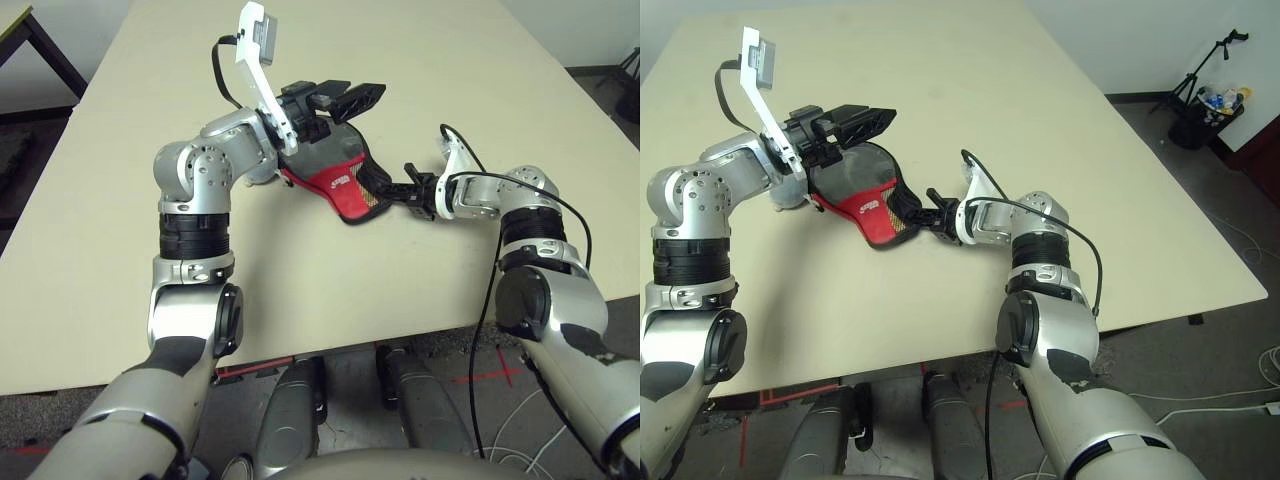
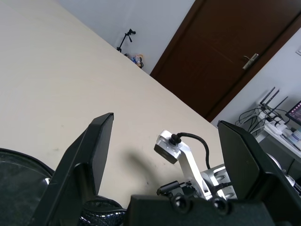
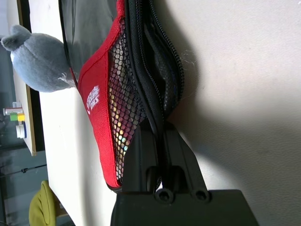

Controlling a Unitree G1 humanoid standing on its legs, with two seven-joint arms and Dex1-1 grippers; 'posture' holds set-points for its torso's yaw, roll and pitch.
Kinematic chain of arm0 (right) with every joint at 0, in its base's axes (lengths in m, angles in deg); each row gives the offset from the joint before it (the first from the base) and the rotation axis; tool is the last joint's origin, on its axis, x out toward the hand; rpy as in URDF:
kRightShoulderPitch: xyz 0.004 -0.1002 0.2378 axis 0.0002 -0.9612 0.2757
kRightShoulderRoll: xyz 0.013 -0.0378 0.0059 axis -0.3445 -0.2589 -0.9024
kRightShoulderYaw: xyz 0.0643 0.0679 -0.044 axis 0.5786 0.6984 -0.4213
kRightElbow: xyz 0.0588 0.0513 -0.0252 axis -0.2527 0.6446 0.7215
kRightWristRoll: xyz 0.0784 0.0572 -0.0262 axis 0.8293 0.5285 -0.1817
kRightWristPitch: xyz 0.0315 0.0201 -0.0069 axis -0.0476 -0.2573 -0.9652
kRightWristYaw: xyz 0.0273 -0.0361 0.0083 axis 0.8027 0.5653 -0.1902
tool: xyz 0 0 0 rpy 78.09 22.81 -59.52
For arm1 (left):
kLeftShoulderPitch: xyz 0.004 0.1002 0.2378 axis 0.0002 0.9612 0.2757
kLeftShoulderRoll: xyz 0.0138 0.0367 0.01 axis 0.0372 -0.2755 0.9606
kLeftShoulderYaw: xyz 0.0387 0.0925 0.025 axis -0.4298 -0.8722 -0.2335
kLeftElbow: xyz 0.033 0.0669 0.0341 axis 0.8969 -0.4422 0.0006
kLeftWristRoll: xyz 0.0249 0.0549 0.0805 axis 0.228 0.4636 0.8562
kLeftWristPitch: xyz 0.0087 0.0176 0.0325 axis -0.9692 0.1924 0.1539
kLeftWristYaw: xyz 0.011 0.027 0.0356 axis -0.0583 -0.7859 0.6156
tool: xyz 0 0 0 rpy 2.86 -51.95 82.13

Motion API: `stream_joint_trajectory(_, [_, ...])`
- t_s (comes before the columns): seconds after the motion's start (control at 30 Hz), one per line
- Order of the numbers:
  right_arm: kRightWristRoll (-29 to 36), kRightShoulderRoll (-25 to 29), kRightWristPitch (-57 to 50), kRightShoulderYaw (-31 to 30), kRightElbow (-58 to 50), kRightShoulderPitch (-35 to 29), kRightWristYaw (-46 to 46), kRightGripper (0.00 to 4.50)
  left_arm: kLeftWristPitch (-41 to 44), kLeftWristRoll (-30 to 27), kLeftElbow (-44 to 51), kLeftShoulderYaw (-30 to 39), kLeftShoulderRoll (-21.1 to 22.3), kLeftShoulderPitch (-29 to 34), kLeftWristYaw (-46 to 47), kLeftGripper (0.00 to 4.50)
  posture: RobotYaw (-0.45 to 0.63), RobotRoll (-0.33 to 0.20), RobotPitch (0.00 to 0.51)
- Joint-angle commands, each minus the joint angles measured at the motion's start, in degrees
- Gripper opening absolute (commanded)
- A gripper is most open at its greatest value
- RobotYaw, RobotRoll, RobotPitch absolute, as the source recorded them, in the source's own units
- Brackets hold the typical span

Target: Store the ping-pong paddle in its case and zip it.

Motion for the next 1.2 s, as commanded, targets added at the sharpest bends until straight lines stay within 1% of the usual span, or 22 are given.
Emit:
stream_joint_trajectory(0.03, [2.0, -1.5, -4.0, 2.0, -4.0, -2.0, 2.8, 0.02, -1.0, 0.6, -1.1, -0.1, 0.0, 0.0, 0.3, 4.50, 0.14, 0.000, 0.228])
stream_joint_trajectory(0.1, [2.9, -2.2, -6.5, 4.4, -7.8, -3.0, 5.1, 0.02, -1.4, 0.7, -1.3, -0.1, -0.2, 0.0, 0.5, 4.50, 0.14, 0.000, 0.230])
stream_joint_trajectory(0.23, [2.5, -6.4, -16.9, 14.7, -20.4, -5.7, 14.0, 0.02, -2.2, 0.8, -1.4, -0.4, -0.5, 0.5, 0.7, 4.50, 0.12, 0.000, 0.232])
stream_joint_trajectory(0.3, [5.8, -8.8, -19.0, 17.3, -27.2, -8.4, 19.7, 0.02, -2.4, 0.8, -1.6, -0.4, -0.4, 0.7, 0.6, 4.50, 0.11, 0.000, 0.232])
stream_joint_trajectory(0.43, [20.5, -16.2, -19.1, 22.0, -42.5, -15.4, 37.3, 0.02, -3.6, 1.4, -2.8, -0.9, -0.5, 0.8, 0.2, 4.50, 0.09, 0.000, 0.232])
stream_joint_trajectory(0.47, [25.5, -18.2, -19.1, 22.6, -46.4, -17.5, 42.7, 0.02, -3.8, 1.4, -3.1, -1.0, -0.6, 0.7, 0.0, 4.50, 0.08, 0.000, 0.233])
stream_joint_trajectory(0.57, [40.6, -21.2, -19.1, 23.1, -54.9, -23.1, 58.4, 0.02, -4.4, 1.6, -4.2, -1.4, -0.9, 0.3, -0.5, 4.50, 0.05, 0.000, 0.235])
stream_joint_trajectory(0.63, [67.1, -14.6, -4.3, 10.2, -57.6, -32.3, 78.0, 0.02, -4.9, 2.0, -4.8, -1.6, -1.1, 0.3, -0.9, 4.50, 0.03, 0.000, 0.235])
stream_joint_trajectory(0.67, [76.1, -12.2, 2.8, 4.5, -60.5, -36.5, 85.3, 0.02, -5.0, 2.1, -5.1, -1.7, -1.2, 0.3, -1.2, 4.50, 0.02, 0.000, 0.233])
stream_joint_trajectory(0.7, [81.0, -11.1, 8.8, 0.0, -64.4, -40.1, 90.8, 0.02, -5.2, 2.2, -5.5, -1.8, -1.3, 0.2, -1.5, 4.50, 0.01, 0.000, 0.233])
stream_joint_trajectory(0.73, [82.2, -10.9, 13.4, -2.9, -68.4, -42.7, 94.0, 0.02, -5.4, 2.3, -5.7, -2.0, -1.4, 0.2, -1.6, 4.50, 0.00, 0.000, 0.232])
stream_joint_trajectory(0.83, [82.2, -10.8, 27.1, -13.3, -81.1, -50.6, 101.9, 0.02, -6.0, 2.6, -7.0, -2.3, -1.8, -0.3, -2.4, 4.50, -0.03, 0.000, 0.234])
stream_joint_trajectory(0.9, [82.2, -9.9, 35.8, -19.6, -87.4, -53.9, 106.3, 0.02, -6.5, 2.9, -8.1, -2.6, -2.1, -0.7, -3.0, 4.50, -0.04, 0.000, 0.235])
stream_joint_trajectory(0.93, [82.2, -8.7, 39.2, -22.0, -89.6, -55.0, 107.5, 0.02, -6.8, 3.0, -8.6, -2.7, -2.4, -0.9, -3.3, 4.50, -0.05, 0.000, 0.237])
stream_joint_trajectory(1.0, [82.2, -5.5, 44.4, -25.3, -92.1, -56.5, 108.6, 0.02, -7.4, 3.2, -9.4, -3.0, -2.9, -1.1, -3.6, 4.50, -0.06, 0.000, 0.238])
stream_joint_trajectory(1.07, [82.2, -1.8, 47.8, -27.2, -93.2, -57.8, 108.0, 0.02, -7.7, 3.3, -9.7, -3.1, -3.2, -1.2, -3.9, 4.50, -0.06, 0.000, 0.240])
stream_joint_trajectory(1.2, [82.2, 5.7, 50.7, -30.0, -94.0, -62.3, 102.7, 0.02, -7.9, 3.3, -10.0, -3.1, -3.4, -1.0, -4.1, 4.50, -0.06, 0.000, 0.245])
